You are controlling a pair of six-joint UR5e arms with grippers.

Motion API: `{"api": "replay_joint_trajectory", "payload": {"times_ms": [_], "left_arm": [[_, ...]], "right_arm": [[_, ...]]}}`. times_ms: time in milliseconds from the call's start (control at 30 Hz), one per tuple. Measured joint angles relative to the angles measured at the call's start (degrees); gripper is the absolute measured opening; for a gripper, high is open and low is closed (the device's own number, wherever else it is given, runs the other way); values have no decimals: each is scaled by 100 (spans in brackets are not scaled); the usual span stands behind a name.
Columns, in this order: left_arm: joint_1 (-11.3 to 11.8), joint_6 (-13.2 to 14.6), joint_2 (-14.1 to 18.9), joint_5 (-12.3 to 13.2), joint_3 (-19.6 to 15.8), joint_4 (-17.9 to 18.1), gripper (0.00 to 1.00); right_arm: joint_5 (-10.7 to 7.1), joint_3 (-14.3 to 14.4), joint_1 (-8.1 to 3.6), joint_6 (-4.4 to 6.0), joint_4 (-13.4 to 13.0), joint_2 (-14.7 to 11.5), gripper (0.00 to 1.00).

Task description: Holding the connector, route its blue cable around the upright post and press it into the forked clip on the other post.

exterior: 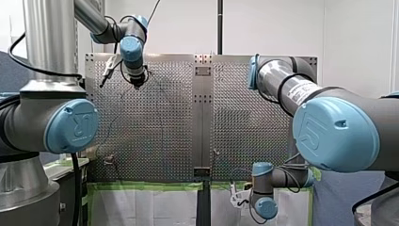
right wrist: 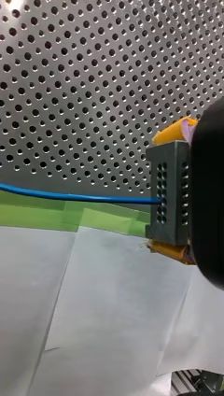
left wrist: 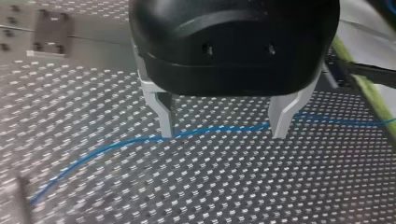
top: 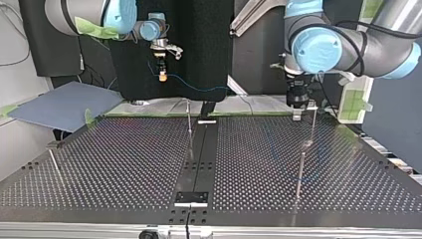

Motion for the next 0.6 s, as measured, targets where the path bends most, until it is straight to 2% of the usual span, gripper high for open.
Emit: {"api": "replay_joint_trajectory", "payload": {"times_ms": [167,300,467,600], "left_arm": [[-230,232,-230,-198,-93,233,100],[-411,413,-412,-159,-83,414,100],[-677,677,-663,-134,81,682,100],[-830,852,-822,-220,240,856,100]], "right_arm": [[-8,-2,-43,-10,-12,0,0],[-17,-3,-52,-14,-64,0,0],[-28,-3,-51,-19,-104,0,0],[-40,-5,-51,-28,-100,0,0]]}}
